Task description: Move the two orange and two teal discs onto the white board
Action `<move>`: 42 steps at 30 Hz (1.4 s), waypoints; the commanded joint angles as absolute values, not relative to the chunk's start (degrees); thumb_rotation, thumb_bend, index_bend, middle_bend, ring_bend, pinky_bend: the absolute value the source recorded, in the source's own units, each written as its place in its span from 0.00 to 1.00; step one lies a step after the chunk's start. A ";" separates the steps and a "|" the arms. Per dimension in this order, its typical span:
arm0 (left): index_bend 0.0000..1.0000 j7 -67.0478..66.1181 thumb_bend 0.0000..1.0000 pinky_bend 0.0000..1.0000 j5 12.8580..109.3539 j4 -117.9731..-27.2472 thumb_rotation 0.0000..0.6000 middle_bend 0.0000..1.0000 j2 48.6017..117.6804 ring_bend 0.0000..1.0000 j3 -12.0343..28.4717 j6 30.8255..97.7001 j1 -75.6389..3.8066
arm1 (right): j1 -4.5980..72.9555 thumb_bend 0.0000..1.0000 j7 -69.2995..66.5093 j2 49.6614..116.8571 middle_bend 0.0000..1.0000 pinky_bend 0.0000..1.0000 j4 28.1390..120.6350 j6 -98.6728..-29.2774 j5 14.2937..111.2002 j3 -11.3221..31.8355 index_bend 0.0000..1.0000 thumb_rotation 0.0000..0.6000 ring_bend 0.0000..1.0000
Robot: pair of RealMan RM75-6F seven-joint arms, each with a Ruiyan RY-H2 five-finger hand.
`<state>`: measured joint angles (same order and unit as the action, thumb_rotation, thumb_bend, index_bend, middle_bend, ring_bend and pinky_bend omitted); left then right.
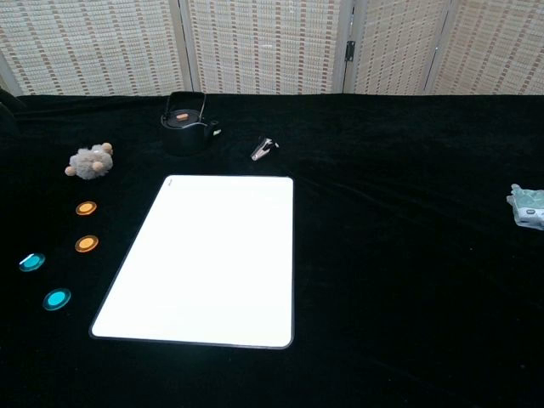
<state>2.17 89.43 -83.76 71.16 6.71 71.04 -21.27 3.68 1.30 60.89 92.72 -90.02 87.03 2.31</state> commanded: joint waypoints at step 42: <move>0.41 0.35 0.42 0.00 78.32 -53.41 1.00 0.00 92.99 0.00 6.26 52.87 -34.38 | 2.17 0.51 0.48 61.19 0.00 0.00 92.39 -89.05 86.70 3.43 0.00 1.00 0.06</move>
<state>0.36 78.31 -53.44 92.99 6.28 52.85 -34.37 2.17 0.48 61.19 92.38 -89.05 86.70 3.43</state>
